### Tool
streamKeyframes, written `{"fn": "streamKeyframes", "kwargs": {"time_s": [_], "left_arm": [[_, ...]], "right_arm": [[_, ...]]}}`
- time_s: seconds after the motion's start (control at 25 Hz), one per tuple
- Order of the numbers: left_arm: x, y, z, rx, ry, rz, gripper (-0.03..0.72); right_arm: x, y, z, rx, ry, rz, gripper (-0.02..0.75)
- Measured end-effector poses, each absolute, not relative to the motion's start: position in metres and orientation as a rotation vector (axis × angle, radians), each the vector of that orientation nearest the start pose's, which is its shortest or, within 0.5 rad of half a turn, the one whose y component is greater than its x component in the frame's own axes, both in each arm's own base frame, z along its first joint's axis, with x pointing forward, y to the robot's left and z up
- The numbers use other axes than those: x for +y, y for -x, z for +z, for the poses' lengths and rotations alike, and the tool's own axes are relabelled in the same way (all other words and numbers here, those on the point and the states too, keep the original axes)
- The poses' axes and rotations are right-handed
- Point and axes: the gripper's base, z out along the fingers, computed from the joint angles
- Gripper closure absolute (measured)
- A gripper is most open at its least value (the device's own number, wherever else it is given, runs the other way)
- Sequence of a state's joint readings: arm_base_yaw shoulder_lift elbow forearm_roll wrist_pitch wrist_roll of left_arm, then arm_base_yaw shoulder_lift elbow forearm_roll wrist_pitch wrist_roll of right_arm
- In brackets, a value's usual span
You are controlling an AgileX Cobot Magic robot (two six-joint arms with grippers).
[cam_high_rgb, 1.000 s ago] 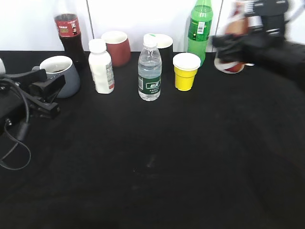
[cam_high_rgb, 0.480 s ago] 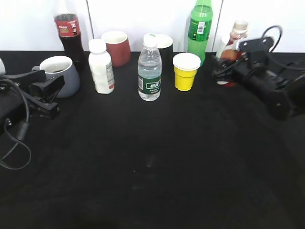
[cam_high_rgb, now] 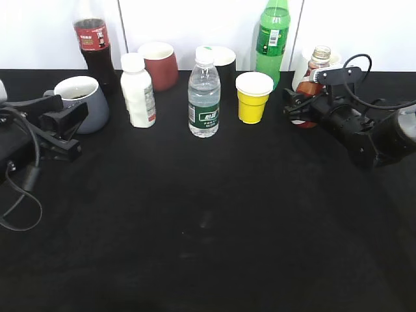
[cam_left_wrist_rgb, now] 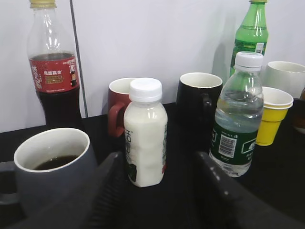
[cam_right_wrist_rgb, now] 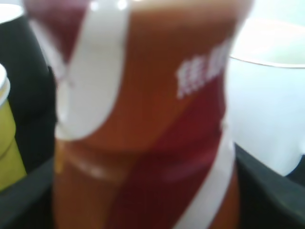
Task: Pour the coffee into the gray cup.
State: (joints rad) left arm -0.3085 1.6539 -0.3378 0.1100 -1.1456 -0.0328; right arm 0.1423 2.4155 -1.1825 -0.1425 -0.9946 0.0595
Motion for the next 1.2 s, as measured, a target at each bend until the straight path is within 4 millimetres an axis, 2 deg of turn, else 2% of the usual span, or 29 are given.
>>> {"fn": "streamKeyframes", "kwargs": {"time_s": [0.12,0.28,0.36,0.44,0.52,0.6,0.72,0.76,0.84,0.92,0.96,1.08,1.2], "left_arm": [[-0.087,-0.242,0.165,1.629,-0.343,-0.308,0.32],[-0.087,-0.242,0.164,1.636,-0.345,-0.307,0.32],[-0.086,-0.242,0.159,1.697,-0.346,-0.306,0.32],[-0.088,-0.247,0.149,1.874,-0.297,-0.352,0.319],[-0.093,-0.257,0.145,2.089,-0.324,-0.343,0.316],[-0.088,-0.267,0.15,2.354,-0.313,-0.213,0.268],[-0.079,-0.268,0.166,2.781,-0.233,-0.012,0.21],[-0.079,-0.264,0.171,2.892,-0.254,0.003,0.208],[-0.084,-0.25,0.18,3.119,-0.273,-0.082,0.209],[-0.087,-0.225,0.197,3.313,-0.257,-0.192,0.209],[-0.085,-0.216,0.213,3.293,-0.266,-0.217,0.21],[-0.077,-0.183,0.272,3.049,-0.278,-0.33,0.211],[-0.063,-0.136,0.321,2.767,-0.29,-0.396,0.211]], "right_arm": [[0.07,-0.426,0.042,1.749,0.204,0.191,0.128],[0.063,-0.383,0.057,1.709,0.189,0.178,0.128],[0.06,-0.364,0.079,1.709,0.19,0.177,0.129],[0.06,-0.357,0.114,1.738,0.205,0.18,0.13],[0.061,-0.352,0.151,1.886,0.227,0.195,0.139],[0.055,-0.341,0.173,2.136,0.24,0.136,0.141],[0.036,-0.318,0.181,2.617,0.178,-0.088,0.143],[0.034,-0.31,0.181,2.76,0.174,-0.123,0.143],[0.036,-0.296,0.183,2.966,0.199,-0.083,0.152],[0.041,-0.288,0.195,3.082,0.194,0.007,0.166],[0.043,-0.284,0.205,3.079,0.208,0.046,0.169],[0.044,-0.266,0.249,2.943,0.211,0.122,0.179],[0.042,-0.233,0.301,2.744,0.2,0.168,0.182]]}}
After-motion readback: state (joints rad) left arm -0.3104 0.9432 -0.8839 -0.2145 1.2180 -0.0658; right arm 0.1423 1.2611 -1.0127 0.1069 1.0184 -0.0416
